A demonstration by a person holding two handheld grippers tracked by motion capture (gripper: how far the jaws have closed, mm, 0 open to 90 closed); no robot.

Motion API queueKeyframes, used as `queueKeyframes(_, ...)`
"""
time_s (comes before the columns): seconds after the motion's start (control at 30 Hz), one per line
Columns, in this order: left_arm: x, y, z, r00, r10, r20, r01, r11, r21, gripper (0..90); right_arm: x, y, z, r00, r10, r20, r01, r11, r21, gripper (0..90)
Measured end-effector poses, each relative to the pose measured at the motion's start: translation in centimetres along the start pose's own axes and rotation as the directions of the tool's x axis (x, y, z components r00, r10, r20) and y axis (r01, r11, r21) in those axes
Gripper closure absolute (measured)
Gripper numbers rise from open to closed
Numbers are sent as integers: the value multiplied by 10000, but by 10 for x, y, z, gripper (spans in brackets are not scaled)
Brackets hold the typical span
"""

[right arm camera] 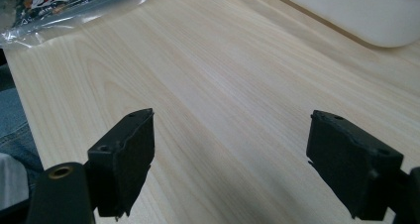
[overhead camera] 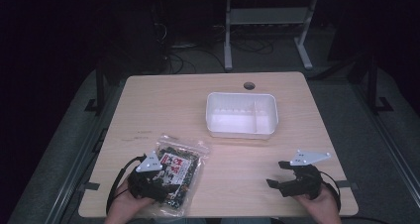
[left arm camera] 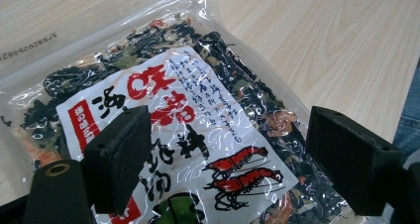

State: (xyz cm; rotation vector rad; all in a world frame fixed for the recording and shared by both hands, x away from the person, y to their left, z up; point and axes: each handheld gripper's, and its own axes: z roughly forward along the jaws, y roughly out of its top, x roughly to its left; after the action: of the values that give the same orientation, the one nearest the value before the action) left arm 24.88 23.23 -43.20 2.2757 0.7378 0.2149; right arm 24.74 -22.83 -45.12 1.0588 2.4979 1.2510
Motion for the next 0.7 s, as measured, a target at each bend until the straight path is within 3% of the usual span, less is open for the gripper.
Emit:
queueKeyframes(0.3,2,-1,-2,10000,-13,-92,14,9999,143,177,2,1,2,9999,-103,-95,103,9999,44,167)
queueKeyframes(0.7,15,-6,-16,9985,-402,-358,400,9992,-74,280,4,4,6,9996,-130,-245,133,9998,144,167)
